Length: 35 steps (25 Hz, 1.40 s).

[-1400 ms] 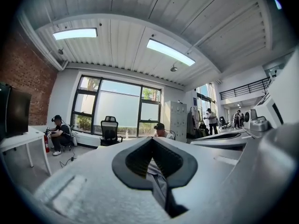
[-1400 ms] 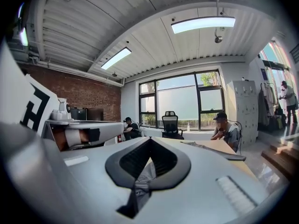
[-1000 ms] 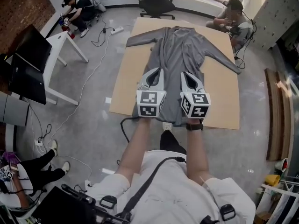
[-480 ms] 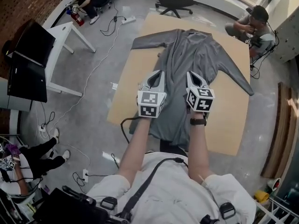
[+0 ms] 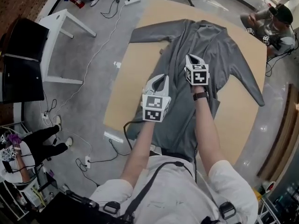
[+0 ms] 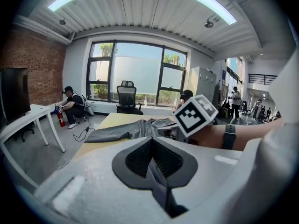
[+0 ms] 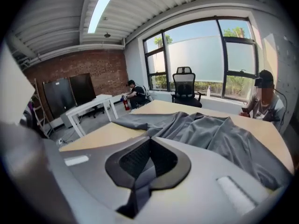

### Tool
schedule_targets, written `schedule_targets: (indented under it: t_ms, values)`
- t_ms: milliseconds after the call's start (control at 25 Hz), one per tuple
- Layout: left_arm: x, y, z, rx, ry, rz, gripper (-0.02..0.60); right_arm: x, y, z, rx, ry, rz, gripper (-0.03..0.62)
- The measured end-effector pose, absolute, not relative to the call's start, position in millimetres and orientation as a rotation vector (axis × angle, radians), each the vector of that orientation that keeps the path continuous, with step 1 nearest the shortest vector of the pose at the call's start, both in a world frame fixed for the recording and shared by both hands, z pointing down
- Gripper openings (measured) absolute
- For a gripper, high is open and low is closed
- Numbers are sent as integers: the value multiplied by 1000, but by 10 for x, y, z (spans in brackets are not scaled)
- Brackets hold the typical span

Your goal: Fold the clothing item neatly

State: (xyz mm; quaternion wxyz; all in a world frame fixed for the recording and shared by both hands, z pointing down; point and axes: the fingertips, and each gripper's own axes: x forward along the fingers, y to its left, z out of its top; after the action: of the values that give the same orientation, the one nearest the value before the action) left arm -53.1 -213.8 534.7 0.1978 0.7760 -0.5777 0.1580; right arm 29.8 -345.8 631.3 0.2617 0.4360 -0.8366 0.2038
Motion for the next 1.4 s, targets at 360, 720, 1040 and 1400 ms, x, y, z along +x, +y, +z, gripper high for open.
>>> schedule_targets:
  t_ms: [360,720,1040,1400]
  values:
    - [-505,-2285,5854,2107,-1574,516,5,156,-4086,7303,997,-2089,423,56]
    - [-674,-2222,6166,2047,-1549,519,5,192,-4187,7668,952,-2028,359,123]
    - [-813,-2145,6209,2025,-1547,496,5,148,-4115,7596,1003,-2070,414,21]
    - [-724,-2064,6199,2037,-1504,479,5,241,-4119,6972,1040,-2162,390,17]
